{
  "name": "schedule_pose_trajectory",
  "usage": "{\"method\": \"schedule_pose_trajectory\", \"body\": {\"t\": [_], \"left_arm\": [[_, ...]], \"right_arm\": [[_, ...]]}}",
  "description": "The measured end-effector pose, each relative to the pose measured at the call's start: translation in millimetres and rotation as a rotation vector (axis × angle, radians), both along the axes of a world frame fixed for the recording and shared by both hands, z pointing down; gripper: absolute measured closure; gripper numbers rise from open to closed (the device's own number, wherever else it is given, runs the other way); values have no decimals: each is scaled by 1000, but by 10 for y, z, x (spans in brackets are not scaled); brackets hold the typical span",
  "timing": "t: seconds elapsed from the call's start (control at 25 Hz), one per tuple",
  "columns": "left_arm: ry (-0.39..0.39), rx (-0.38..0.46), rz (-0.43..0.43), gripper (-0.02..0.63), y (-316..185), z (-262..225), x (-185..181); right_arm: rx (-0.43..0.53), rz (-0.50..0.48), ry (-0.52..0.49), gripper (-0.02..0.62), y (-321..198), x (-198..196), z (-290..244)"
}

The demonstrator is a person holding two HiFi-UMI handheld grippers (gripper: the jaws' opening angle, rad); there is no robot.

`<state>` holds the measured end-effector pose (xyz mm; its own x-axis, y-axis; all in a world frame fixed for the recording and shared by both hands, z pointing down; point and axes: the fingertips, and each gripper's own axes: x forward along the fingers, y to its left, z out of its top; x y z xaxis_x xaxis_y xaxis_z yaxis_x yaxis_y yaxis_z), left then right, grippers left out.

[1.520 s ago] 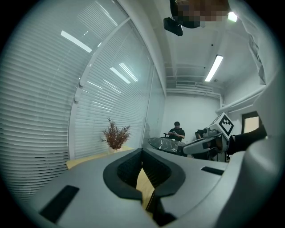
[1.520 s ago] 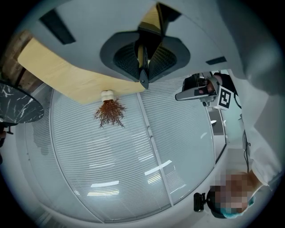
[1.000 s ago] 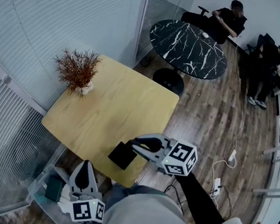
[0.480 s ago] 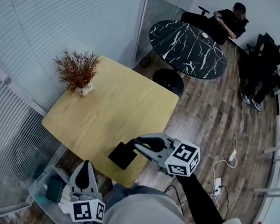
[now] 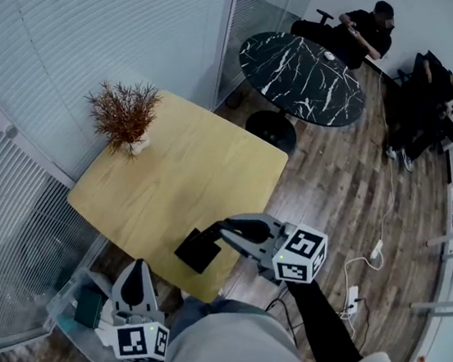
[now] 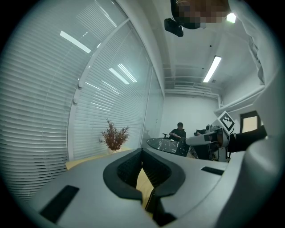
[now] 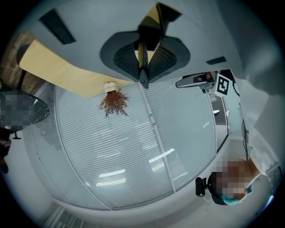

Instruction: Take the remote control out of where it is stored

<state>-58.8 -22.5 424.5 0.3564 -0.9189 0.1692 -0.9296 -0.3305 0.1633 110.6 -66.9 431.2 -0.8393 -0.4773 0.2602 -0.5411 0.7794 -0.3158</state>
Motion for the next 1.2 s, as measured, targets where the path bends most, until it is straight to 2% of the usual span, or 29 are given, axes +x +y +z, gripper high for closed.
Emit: {"method": "schedule_pose_trajectory", "body": {"t": [0.36, 0.6, 1.2], "left_arm": [[2, 5, 13, 598, -4, -19, 35], [1, 7, 17, 598, -10, -38, 30], [-17, 17, 27, 598, -32, -80, 108]], "right_arm": [[-2, 29, -14, 528, -5, 51, -8], [-10, 70, -102, 528, -32, 119, -84], [-19, 149, -227, 528, -51, 313, -202]]}}
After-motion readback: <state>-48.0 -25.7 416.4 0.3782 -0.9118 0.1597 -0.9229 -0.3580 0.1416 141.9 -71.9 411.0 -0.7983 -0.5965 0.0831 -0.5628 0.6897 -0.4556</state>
